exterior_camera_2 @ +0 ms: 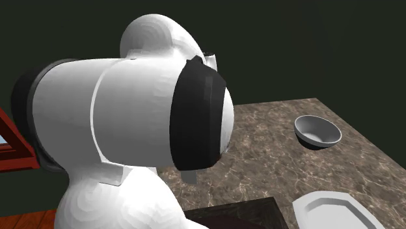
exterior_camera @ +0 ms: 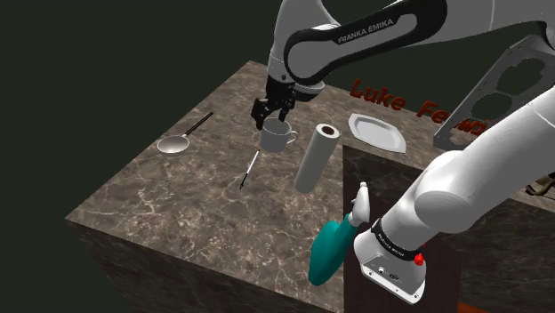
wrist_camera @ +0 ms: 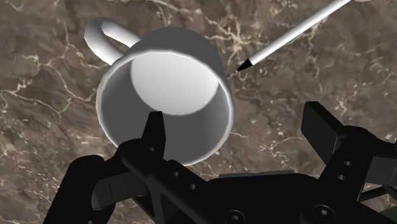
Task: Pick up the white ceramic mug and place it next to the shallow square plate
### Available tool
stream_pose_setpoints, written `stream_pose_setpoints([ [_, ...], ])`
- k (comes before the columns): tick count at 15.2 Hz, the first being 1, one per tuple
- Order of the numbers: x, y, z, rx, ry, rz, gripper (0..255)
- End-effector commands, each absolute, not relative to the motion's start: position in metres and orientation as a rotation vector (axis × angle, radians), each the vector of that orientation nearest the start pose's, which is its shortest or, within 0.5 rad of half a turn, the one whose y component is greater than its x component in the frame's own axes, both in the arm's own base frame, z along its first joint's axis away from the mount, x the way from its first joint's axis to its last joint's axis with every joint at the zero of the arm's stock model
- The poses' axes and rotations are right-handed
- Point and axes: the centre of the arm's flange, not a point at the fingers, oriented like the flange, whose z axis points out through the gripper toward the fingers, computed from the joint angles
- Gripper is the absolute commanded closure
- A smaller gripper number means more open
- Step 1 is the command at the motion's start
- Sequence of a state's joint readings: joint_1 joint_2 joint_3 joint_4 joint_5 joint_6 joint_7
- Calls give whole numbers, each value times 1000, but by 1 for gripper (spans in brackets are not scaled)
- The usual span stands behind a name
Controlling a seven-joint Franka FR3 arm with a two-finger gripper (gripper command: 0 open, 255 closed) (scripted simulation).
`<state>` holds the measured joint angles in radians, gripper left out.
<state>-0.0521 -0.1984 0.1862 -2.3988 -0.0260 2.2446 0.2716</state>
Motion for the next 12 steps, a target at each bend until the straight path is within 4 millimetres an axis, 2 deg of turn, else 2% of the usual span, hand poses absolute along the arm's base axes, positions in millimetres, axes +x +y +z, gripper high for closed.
stream_pose_setpoints([
  [1, 478, 64, 376, -3186, 214, -71, 0],
  [8, 480, 62, 339, -3186, 214, -71, 0],
  [12, 480, 61, 336, -3186, 214, -71, 0],
])
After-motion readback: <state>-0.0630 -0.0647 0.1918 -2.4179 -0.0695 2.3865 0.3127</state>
